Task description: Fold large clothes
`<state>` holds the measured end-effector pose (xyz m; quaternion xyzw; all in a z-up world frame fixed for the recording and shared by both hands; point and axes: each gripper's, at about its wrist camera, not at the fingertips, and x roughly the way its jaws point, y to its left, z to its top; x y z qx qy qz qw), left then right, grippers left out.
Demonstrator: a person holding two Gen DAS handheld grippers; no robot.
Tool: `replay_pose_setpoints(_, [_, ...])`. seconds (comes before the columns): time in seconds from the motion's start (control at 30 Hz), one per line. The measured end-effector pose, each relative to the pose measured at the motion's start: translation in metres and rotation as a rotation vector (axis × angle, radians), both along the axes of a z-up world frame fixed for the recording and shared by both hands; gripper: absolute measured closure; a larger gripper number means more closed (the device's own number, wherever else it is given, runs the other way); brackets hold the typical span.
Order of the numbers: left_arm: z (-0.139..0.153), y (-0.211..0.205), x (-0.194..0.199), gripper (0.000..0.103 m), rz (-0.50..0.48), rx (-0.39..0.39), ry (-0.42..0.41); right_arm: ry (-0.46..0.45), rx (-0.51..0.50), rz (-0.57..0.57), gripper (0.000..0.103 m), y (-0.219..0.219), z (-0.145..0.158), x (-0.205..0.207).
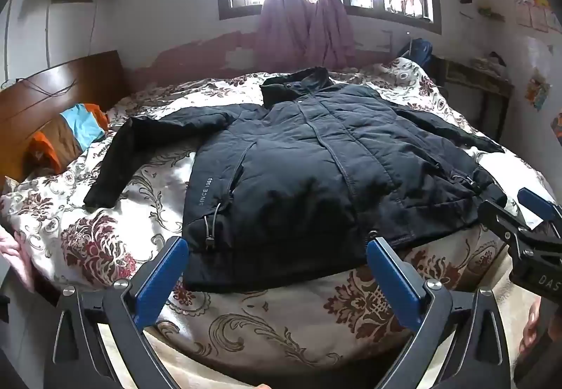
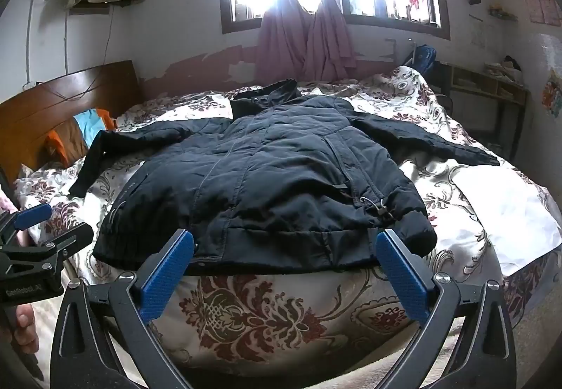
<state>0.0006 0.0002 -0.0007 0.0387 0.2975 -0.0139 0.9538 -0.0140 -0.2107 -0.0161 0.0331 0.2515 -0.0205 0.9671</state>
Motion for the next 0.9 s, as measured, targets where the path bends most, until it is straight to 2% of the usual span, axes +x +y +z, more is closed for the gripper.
replay_pose_setpoints(0.9, [0.0036, -0.0055, -0.0014, 0.001, -0.005, -0.007, -0.006, 0.001, 0.007, 0.002, 0.001, -0.0022, 0.0012, -0.0007])
